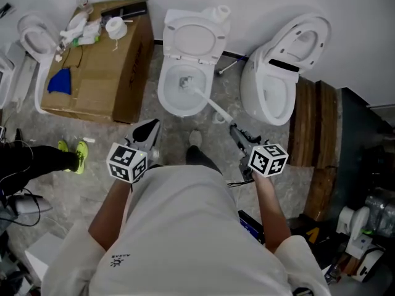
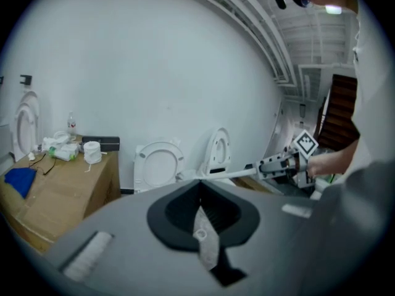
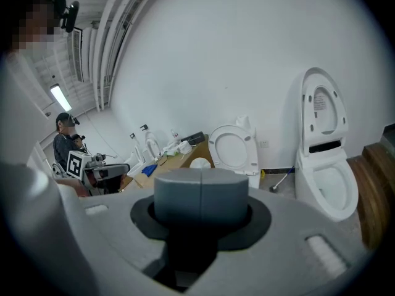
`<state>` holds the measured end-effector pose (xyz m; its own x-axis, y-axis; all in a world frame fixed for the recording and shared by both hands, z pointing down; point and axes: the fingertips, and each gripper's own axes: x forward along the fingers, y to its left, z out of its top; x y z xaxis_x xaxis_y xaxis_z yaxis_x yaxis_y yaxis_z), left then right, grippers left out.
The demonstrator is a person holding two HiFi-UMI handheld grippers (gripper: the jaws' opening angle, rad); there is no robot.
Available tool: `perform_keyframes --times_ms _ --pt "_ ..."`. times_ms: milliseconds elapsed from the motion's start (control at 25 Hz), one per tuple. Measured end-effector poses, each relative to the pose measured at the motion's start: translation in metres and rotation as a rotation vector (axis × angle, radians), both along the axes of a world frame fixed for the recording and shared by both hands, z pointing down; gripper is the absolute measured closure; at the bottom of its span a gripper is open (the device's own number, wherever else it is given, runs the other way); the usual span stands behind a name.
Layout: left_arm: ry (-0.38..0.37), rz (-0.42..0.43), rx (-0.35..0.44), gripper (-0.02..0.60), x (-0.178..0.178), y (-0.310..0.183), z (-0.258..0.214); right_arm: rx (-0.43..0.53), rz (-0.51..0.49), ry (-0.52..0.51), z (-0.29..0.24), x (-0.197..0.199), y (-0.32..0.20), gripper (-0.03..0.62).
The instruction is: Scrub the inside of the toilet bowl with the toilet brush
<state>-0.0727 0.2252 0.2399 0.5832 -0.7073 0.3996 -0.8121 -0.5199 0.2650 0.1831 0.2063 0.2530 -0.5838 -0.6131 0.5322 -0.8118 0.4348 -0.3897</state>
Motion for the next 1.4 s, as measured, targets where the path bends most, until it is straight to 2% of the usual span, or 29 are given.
perform_keyframes --times_ms 560,760,1000,1400 --pt "-0.025 -0.070 -0.028 0.595 0.067 -0.094 0.001 -0.059 -0.067 -0.026 0.028 0.061 -0.104 0.448" --pt "-0.038 -0.100 -0.041 0.595 0.082 -0.118 0.004 -0.089 -0.103 -0.042 0.037 0.070 -0.132 0.448" --pt "-0.042 -0.127 -0.039 0.595 0.089 -0.141 0.005 -0.111 -0.139 -0.047 0.049 0.073 -0.151 0.448" --pt "-0.043 -0.136 -0.086 0.595 0.081 -0.143 0.024 -0.170 -0.170 -0.035 0.071 0.062 -0.152 0.448"
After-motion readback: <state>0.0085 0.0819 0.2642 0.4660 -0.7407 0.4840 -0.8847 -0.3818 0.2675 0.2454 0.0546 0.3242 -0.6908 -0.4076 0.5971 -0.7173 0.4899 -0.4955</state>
